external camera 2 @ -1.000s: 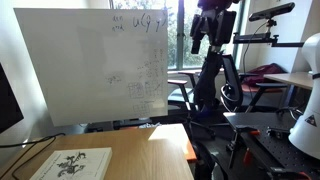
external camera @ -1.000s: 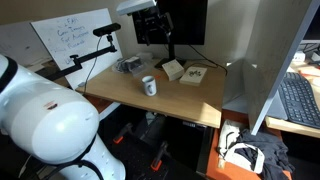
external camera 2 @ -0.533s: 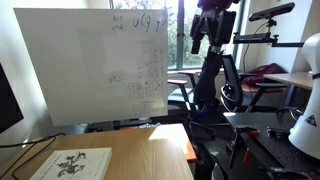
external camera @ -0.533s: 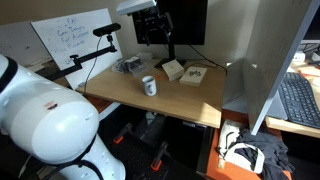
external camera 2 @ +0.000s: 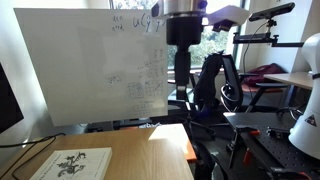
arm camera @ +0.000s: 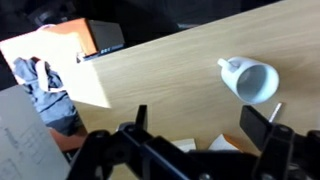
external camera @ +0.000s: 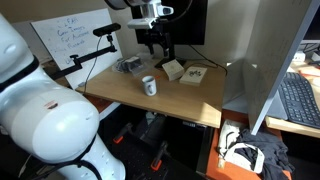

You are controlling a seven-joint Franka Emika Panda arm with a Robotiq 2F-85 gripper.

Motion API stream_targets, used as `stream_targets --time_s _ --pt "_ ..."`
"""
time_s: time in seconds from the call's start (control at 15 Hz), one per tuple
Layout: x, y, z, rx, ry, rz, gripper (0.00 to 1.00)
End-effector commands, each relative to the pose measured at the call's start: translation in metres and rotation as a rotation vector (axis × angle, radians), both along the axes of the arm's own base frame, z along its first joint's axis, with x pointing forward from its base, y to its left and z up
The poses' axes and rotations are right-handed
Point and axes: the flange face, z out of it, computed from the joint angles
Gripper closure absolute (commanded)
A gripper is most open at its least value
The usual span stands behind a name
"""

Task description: Pick up the pen and put it on the book

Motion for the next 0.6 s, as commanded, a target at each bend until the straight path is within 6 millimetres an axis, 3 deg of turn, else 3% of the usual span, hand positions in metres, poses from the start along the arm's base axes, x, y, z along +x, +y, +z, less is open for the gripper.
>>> stream_targets --time_s 0.0,0.27,0.53 --pt "0.064 0.030 -0.029 0.090 0.043 -0.175 0.00" --pt "0.123 0.088 -0.069 0.217 0.069 -0.308 0.00" --pt "0.168 0.142 -0.111 0.249 0.093 -0.397 0.00"
